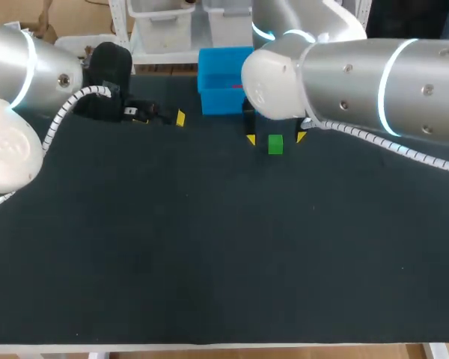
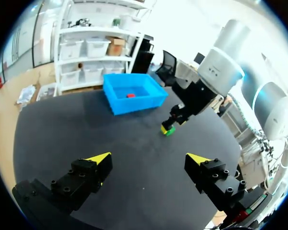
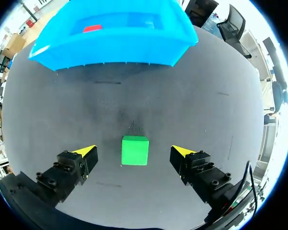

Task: Use the left arm to pick the red cube and place it into the blue plastic box first, then use the right arm to grasp the green cube and put it into the same blue plastic box after the first action is fully finished.

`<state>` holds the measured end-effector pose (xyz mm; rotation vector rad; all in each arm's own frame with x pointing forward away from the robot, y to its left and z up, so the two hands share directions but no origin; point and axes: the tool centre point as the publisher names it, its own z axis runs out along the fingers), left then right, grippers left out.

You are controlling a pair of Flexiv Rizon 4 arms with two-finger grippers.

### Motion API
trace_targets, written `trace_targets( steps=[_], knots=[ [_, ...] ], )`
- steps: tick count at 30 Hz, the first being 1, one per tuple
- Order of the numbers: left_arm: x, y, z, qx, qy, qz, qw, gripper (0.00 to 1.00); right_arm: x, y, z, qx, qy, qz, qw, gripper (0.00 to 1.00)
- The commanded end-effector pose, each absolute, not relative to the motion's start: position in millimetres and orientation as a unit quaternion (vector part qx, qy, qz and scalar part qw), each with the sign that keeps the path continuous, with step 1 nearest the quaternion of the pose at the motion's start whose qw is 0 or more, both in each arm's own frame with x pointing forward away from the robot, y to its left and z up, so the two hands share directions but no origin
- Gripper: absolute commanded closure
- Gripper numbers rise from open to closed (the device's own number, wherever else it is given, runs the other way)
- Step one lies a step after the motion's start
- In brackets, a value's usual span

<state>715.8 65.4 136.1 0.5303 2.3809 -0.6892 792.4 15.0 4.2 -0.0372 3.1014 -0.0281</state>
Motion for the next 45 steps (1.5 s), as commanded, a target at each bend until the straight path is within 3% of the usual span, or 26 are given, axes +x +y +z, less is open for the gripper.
trace_targets(
  steps=[1, 25, 26, 27, 28, 29, 45],
  knots=[
    [715.7, 67.8, 134.7, 0.202, 0.894, -0.264, 0.301, 0.00, 797.4, 18.3, -2.7, -0.011, 1.000, -0.012, 0.014, 0.00],
    [715.7, 67.8, 134.7, 0.202, 0.894, -0.264, 0.301, 0.00, 798.8, 7.9, -15.8, -0.005, 1.000, -0.014, 0.009, 0.00],
    [715.7, 67.8, 134.7, 0.202, 0.894, -0.264, 0.301, 0.00, 798.8, 7.8, -16.0, -0.005, 1.000, -0.014, 0.009, 0.25],
    [715.7, 67.8, 134.7, 0.202, 0.894, -0.264, 0.301, 0.00, 798.7, 7.7, -16.1, -0.005, 1.000, -0.015, 0.009, 0.62],
    [715.7, 67.8, 134.7, 0.202, 0.894, -0.264, 0.301, 0.00, 798.6, 7.7, -16.2, -0.006, 1.000, -0.014, 0.010, 0.92],
    [715.7, 67.8, 134.7, 0.202, 0.894, -0.264, 0.301, 0.00, 798.4, 7.8, -16.5, -0.006, 1.000, -0.013, 0.010, 1.00],
    [715.7, 67.8, 134.7, 0.202, 0.894, -0.264, 0.301, 0.00, 790.5, 7.3, -19.5, -0.010, 1.000, -0.013, 0.008, 1.00]
  ],
)
